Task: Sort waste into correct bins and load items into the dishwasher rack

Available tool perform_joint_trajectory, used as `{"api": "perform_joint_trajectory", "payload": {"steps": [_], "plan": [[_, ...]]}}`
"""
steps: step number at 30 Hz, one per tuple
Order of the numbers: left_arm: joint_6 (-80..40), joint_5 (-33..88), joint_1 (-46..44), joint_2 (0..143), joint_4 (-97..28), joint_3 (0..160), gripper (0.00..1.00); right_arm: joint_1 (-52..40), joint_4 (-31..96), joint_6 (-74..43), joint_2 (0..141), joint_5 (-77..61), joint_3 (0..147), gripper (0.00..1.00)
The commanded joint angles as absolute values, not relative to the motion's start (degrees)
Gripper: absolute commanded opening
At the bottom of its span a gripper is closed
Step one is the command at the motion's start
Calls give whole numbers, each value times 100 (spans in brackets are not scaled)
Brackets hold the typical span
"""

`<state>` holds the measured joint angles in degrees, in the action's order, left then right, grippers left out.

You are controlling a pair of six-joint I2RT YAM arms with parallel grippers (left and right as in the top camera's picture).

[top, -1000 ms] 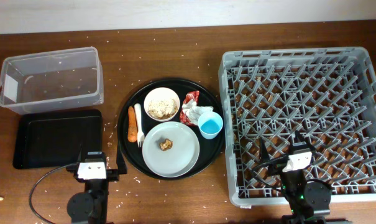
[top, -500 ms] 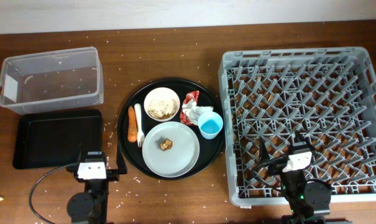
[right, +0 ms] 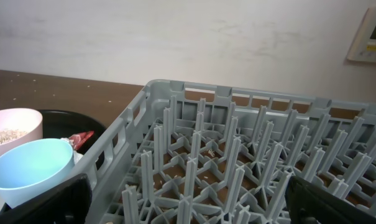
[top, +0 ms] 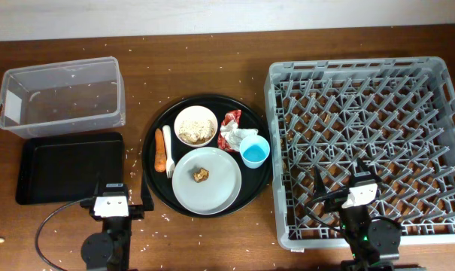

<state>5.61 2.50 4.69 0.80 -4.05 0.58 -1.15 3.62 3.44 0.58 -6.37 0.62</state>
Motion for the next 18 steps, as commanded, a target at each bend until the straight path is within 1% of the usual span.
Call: {"api": "perform_joint_trajectory", "payload": {"steps": [1, 15, 18], "plan": [[633, 211, 471, 80, -460, 51, 99, -78, 384, 364, 36, -692, 32, 98], [633, 213, 467, 80, -440, 54, 99, -78, 368, 362, 40, -740, 32, 98], [631, 475, 467, 80, 150, 54, 99, -78, 370, 362, 40, -740, 32, 98]]}}
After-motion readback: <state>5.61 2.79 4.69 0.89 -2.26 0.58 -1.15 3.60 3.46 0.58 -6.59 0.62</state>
